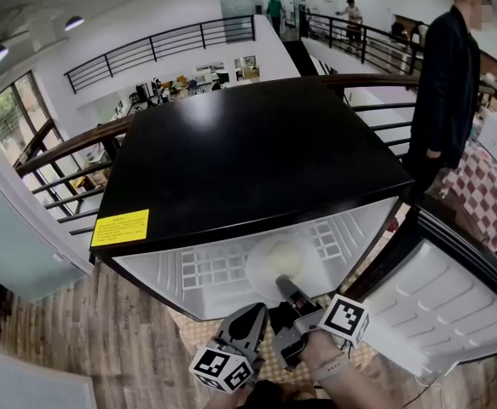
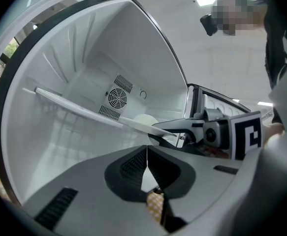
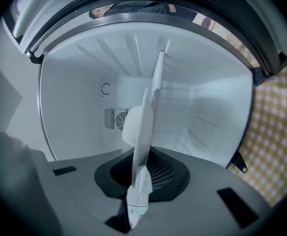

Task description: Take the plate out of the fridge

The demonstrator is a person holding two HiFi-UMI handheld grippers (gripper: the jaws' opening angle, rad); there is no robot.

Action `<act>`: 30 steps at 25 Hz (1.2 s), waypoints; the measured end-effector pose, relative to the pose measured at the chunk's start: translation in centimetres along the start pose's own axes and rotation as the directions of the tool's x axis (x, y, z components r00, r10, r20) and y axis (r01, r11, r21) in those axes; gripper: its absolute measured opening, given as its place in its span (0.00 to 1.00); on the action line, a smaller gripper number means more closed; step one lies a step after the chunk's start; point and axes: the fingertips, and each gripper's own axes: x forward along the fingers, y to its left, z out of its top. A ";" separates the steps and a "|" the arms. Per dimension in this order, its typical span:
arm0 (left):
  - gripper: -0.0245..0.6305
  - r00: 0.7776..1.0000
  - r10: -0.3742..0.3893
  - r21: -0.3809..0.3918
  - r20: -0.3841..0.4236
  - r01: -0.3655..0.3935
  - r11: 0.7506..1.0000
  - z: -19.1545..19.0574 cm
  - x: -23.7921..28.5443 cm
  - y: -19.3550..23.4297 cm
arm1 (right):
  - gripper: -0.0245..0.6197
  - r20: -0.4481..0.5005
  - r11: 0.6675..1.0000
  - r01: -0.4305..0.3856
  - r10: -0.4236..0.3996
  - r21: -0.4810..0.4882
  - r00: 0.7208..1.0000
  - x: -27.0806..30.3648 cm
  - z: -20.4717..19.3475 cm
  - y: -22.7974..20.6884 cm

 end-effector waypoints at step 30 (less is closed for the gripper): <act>0.05 1.000 -0.007 0.024 -0.017 0.008 1.000 -0.9 -3.9 2.0 | 0.12 -0.012 0.992 -0.122 0.122 -0.013 0.992 -4.1 -4.4 0.6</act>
